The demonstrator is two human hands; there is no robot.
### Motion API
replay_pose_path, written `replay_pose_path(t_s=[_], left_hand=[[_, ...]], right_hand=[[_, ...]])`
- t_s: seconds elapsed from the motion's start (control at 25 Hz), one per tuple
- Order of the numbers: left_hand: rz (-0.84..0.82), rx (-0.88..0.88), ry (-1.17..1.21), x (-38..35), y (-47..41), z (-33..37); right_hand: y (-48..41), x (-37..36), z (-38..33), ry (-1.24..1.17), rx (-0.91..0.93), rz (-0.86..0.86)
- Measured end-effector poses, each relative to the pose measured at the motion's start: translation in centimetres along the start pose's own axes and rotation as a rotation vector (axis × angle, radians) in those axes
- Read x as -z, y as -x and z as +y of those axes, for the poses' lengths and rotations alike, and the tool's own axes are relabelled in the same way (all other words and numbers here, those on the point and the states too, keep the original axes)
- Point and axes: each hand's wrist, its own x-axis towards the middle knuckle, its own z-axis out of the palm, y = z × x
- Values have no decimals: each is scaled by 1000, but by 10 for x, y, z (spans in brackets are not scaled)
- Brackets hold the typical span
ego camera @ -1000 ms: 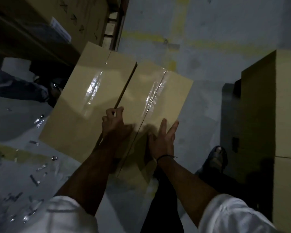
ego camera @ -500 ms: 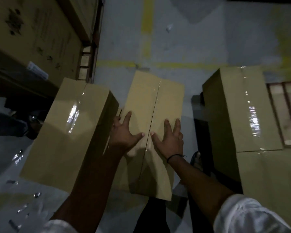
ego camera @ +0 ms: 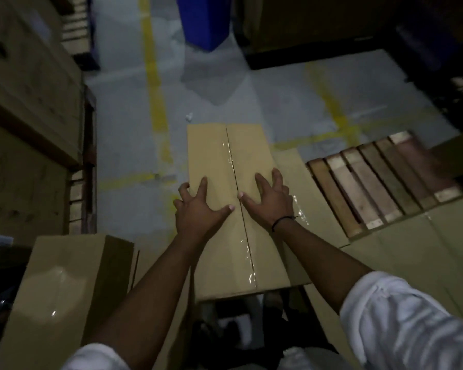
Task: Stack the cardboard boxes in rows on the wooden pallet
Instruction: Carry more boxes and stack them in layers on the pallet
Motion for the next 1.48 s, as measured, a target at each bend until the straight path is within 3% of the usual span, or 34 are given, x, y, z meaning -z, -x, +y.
replay_pose_path(t_s=[0.36, 0.68, 1.08, 1.48], left_hand=[[-78, -100, -9, -37, -52, 183], [-188, -291, -136, -32, -172, 247], [-339, -783, -216, 35, -322, 345], [-602, -1185, -302, 3, -455, 490]], right_hand=[[-99, 132, 101, 42, -95, 78], [-175, 149, 108, -69, -335, 177], [-257, 194, 65, -243, -627, 530], [-346, 235, 90, -300, -928, 775]])
